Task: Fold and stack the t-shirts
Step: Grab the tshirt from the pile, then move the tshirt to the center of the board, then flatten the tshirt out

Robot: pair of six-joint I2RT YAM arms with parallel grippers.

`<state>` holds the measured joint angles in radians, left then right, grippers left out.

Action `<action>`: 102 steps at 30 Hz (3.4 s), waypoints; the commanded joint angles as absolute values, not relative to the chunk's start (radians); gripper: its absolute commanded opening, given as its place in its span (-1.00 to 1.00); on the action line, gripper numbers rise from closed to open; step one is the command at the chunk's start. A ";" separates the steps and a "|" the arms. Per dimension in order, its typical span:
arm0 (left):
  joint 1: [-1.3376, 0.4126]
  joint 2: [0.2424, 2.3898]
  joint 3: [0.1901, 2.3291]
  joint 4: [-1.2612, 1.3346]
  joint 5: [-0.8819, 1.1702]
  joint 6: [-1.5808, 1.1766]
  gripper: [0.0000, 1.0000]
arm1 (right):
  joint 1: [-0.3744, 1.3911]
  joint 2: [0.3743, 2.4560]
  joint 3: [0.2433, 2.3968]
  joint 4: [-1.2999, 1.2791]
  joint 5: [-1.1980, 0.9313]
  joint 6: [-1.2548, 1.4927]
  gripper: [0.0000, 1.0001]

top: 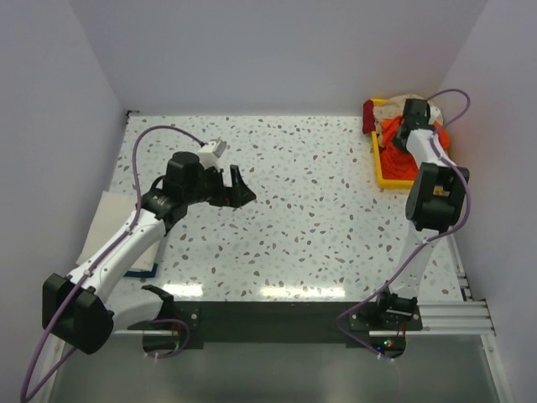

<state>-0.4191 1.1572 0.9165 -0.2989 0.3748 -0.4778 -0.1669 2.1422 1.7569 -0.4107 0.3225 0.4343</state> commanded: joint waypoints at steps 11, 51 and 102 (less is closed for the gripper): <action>-0.410 1.149 0.907 -0.235 0.405 -0.463 1.00 | -0.161 1.683 1.810 -0.480 0.278 0.443 -1.00; -0.408 1.068 0.767 -0.066 0.399 -0.652 1.00 | 0.031 1.359 1.679 -0.100 -0.376 0.924 -0.02; -0.298 1.453 0.755 0.104 0.159 -0.892 -1.00 | 0.072 1.287 0.612 -0.244 0.013 0.594 -0.13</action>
<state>-0.3923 1.5089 0.7082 0.0513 0.1131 -0.7788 0.0715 1.2675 0.5888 -0.3008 0.0963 0.6048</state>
